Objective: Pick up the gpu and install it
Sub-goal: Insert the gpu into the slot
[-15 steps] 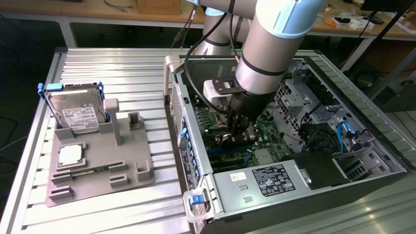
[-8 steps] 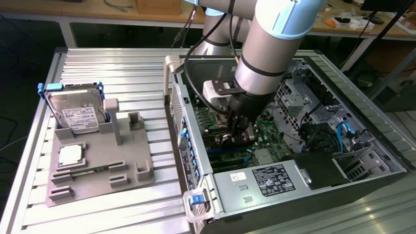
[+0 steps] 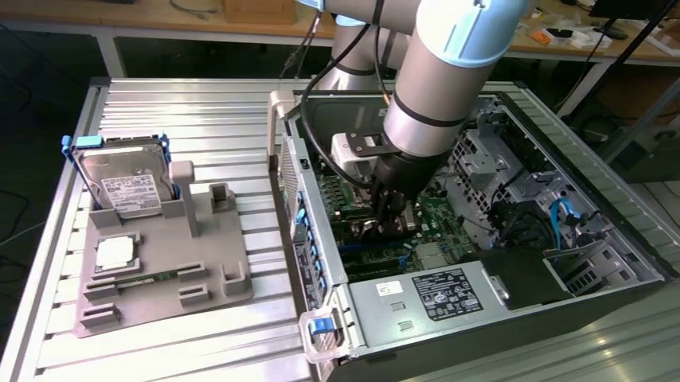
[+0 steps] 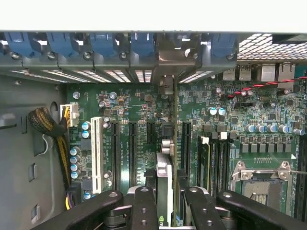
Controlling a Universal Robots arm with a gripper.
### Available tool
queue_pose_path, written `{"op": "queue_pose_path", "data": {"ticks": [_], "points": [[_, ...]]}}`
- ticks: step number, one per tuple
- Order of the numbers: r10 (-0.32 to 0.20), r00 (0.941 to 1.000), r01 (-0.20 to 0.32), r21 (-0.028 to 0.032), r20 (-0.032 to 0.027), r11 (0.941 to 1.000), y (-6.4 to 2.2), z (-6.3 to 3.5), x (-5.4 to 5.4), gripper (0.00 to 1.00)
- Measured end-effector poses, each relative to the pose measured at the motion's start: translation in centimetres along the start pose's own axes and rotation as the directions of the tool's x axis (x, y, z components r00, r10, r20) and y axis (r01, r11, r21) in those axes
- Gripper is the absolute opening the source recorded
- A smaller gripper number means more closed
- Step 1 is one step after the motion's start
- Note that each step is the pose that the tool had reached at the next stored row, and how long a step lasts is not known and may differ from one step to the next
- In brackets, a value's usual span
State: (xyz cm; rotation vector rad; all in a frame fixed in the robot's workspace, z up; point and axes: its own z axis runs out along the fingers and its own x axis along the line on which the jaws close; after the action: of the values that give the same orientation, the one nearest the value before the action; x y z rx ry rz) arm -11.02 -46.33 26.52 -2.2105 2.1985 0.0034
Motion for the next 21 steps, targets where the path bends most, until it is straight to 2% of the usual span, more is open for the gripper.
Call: {"op": "queue_pose_path", "data": {"ticks": [21], "points": [[0.000, 1.0000, 0.000, -0.0003, 0.0011, 1.0000, 0.29, 0.09, -0.28, 0.27]]}}
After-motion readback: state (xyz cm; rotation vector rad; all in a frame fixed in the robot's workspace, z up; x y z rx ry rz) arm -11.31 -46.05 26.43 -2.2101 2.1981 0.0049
